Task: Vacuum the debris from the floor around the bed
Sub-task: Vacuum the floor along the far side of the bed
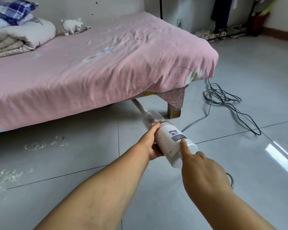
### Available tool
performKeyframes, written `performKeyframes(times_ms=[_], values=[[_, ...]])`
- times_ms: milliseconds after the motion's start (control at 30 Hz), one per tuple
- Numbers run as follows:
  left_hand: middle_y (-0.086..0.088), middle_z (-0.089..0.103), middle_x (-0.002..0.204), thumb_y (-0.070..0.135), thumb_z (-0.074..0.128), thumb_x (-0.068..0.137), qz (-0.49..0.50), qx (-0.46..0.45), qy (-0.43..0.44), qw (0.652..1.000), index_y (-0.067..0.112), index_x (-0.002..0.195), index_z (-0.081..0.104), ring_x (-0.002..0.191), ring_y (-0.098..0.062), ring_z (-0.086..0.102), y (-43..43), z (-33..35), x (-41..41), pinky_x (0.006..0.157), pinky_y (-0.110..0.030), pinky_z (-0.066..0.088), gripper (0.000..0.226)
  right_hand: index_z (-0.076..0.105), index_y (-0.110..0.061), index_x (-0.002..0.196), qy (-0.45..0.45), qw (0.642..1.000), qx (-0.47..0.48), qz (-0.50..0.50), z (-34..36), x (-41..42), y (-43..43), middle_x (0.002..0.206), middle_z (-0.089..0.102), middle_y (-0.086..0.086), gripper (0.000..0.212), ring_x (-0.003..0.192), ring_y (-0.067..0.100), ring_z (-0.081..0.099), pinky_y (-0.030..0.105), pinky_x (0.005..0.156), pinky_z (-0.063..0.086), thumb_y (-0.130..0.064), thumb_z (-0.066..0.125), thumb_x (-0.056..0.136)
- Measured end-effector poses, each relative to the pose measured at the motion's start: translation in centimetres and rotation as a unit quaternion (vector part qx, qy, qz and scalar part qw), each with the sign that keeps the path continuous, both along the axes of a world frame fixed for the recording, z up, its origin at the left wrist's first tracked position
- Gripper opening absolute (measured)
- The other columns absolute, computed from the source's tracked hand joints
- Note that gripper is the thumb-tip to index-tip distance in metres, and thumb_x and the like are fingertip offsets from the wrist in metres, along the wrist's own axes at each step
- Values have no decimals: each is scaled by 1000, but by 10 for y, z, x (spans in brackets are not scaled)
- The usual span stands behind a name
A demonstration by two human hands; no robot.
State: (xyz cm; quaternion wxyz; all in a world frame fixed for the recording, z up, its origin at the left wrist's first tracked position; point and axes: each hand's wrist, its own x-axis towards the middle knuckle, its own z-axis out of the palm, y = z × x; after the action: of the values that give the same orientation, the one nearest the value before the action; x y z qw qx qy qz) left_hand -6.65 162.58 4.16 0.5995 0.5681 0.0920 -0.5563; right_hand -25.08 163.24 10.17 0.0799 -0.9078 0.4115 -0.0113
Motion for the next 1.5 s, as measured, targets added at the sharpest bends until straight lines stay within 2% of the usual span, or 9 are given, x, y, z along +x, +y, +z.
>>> performKeyframes(times_ms=[200, 367, 500, 567, 700, 867, 967, 1233, 1500], values=[[-17, 75, 108, 66, 71, 78, -57, -5, 4, 998, 15, 124, 67, 102, -35, 71, -13, 15, 0, 79, -51, 60, 69, -8, -30, 151, 25, 999, -3, -42, 23, -6, 14, 119, 50, 4, 80, 97, 24, 60, 29, 63, 33, -15, 39, 89], [-16, 78, 95, 67, 71, 77, -105, -13, 5, 994, 15, 117, 69, 72, -31, 76, -21, 22, -13, 57, -46, 61, 66, -10, -22, 152, 54, 995, -11, -82, 35, -16, 27, 122, 50, 3, 81, 99, 23, 60, 29, 62, 33, -15, 43, 90], [-17, 77, 87, 62, 72, 79, -150, -3, 16, 989, 12, 109, 69, 65, -33, 75, -21, 28, -36, 51, -46, 59, 58, -9, -19, 152, 86, 990, 0, -113, 46, -32, 38, 127, 49, 6, 81, 101, 26, 59, 31, 63, 35, -12, 42, 90], [-17, 77, 90, 61, 72, 80, -158, 7, 18, 987, 11, 112, 68, 69, -31, 75, -18, 36, -49, 54, -44, 60, 60, -9, -19, 152, 88, 989, 0, -116, 54, -43, 43, 129, 48, 6, 80, 103, 27, 59, 31, 65, 35, -12, 41, 90], [-14, 75, 109, 62, 71, 80, -149, 14, 0, 989, 14, 125, 65, 95, -31, 71, -14, 46, -73, 72, -45, 58, 66, -5, -22, 153, 75, 991, -16, -112, 65, -66, 42, 129, 50, 3, 76, 104, 24, 59, 29, 66, 34, -14, 40, 91], [-12, 75, 109, 64, 70, 79, -125, 28, -37, 991, 15, 124, 65, 93, -30, 71, -14, 50, -111, 78, -45, 58, 67, -4, -22, 153, 73, 994, -29, -80, 60, -103, 33, 129, 51, 3, 75, 106, 23, 59, 28, 67, 35, -14, 38, 92], [-12, 76, 100, 65, 72, 77, -110, 39, -54, 992, 13, 121, 65, 88, -29, 72, -12, 48, -139, 75, -43, 59, 69, -4, -21, 153, 78, 995, -29, -60, 52, -130, 26, 130, 51, 2, 75, 107, 23, 59, 29, 67, 35, -13, 38, 91], [-9, 73, 113, 63, 73, 78, -72, 57, -86, 992, 15, 126, 63, 103, -28, 71, -18, 45, -212, 91, -45, 57, 69, 1, -16, 153, 50, 998, -27, -31, 42, -201, 2, 127, 56, 4, 75, 111, 25, 58, 29, 70, 36, -14, 43, 91], [-9, 74, 95, 62, 73, 78, -64, 76, -94, 991, 13, 111, 66, 89, -27, 72, -25, 55, -252, 79, -44, 58, 60, 16, -17, 150, 16, 1000, -18, -17, 51, -243, -11, 124, 58, 0, 64, 110, 21, 58, 26, 68, 35, -16, 43, 93]])
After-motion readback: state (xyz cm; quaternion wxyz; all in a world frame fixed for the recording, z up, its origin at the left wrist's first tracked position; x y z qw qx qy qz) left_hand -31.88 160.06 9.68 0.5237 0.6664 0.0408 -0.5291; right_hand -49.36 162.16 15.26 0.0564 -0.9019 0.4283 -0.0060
